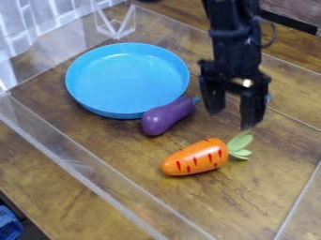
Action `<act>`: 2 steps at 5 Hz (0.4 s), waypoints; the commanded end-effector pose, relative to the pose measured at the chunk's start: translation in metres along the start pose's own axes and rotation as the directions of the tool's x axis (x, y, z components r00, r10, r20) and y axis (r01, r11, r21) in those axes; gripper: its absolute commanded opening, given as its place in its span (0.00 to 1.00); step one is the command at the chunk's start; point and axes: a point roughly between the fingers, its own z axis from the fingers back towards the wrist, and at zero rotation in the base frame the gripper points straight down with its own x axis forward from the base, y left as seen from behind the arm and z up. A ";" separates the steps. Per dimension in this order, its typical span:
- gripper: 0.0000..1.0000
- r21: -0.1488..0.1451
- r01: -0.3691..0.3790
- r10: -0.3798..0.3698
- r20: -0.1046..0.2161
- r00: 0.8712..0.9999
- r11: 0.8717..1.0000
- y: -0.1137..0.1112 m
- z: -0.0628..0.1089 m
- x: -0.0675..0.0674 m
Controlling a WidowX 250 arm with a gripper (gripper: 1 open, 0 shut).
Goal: Remove the carrot from the blue tray and put it on the table
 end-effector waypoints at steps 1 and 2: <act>1.00 0.075 0.022 -0.034 0.159 0.987 0.997 -0.002 0.073 0.018; 1.00 0.116 0.043 -0.062 0.161 0.985 0.992 0.001 0.085 0.011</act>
